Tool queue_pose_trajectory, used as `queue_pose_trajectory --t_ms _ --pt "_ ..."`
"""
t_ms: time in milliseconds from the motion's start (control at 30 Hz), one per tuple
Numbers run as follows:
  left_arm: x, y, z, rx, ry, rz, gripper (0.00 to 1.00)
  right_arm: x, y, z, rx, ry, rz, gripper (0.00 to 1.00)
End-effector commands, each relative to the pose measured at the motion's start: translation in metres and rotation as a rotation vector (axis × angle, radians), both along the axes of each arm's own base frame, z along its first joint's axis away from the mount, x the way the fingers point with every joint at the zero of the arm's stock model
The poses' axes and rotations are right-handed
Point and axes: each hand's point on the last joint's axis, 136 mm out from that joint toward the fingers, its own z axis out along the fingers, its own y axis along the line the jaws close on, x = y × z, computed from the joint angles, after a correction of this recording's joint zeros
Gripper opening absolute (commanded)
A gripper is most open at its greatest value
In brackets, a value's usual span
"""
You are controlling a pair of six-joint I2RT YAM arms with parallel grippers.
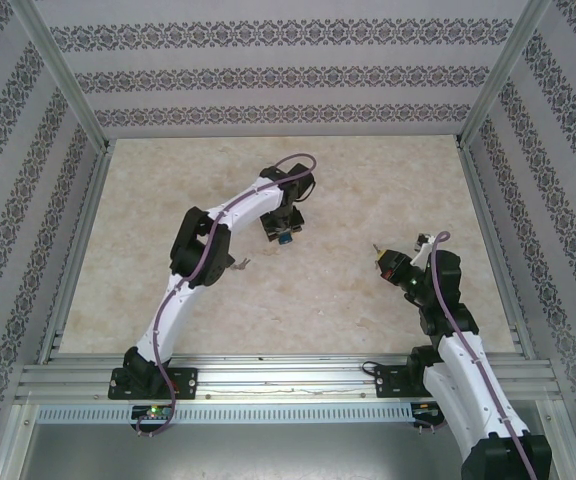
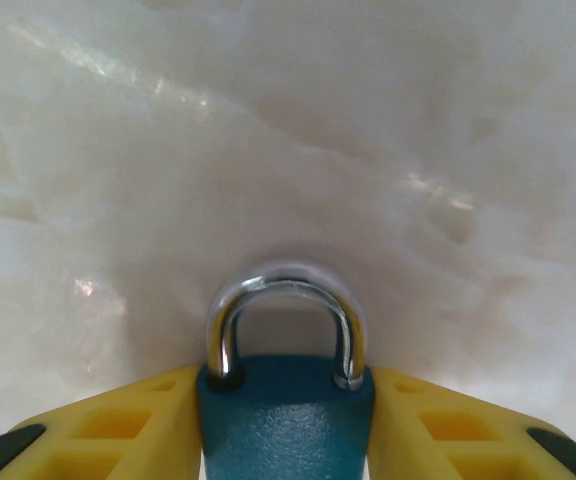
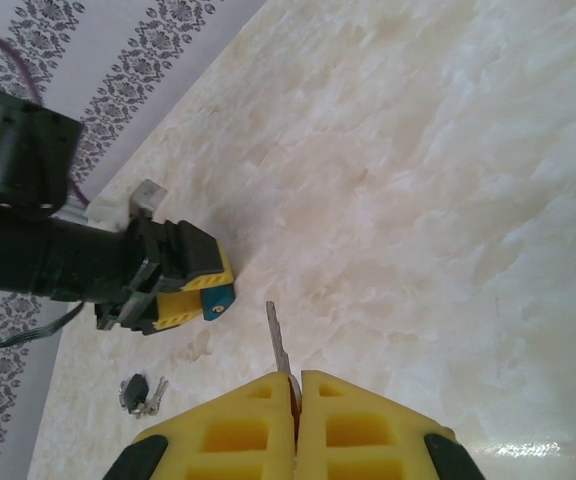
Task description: Unlock with the key
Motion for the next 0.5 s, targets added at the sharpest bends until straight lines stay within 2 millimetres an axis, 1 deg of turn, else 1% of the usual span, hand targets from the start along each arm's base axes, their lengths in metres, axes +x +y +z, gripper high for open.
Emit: queue_pose_trajectory --t_ms 0,67,100,200,267,400,467 --pt "-0.018 0.015 -0.019 0.072 0.106 -0.019 0.43 0.002 -0.002 0.008 -0.016 -0.037 -0.016 0.00" --pt "-0.018 0.017 -0.021 0.086 0.107 -0.018 0.44 0.002 -0.003 0.008 -0.022 -0.037 -0.017 0.00" --pt "-0.018 0.019 -0.021 0.095 0.107 -0.017 0.46 0.002 -0.003 0.008 -0.025 -0.038 -0.018 0.00" --pt "-0.022 0.016 -0.021 0.085 0.120 -0.008 0.51 0.003 -0.003 0.005 -0.023 -0.033 -0.021 0.00" --pt "-0.024 0.011 -0.022 0.062 0.128 0.000 0.53 0.004 -0.003 0.005 -0.022 -0.032 -0.023 0.00" --pt "-0.027 0.009 -0.027 0.066 0.134 0.007 0.55 0.005 -0.003 0.009 -0.021 -0.040 -0.023 0.00" --pt "-0.029 0.010 -0.035 0.068 0.148 0.010 0.53 0.004 -0.004 0.011 -0.030 -0.045 -0.025 0.00"
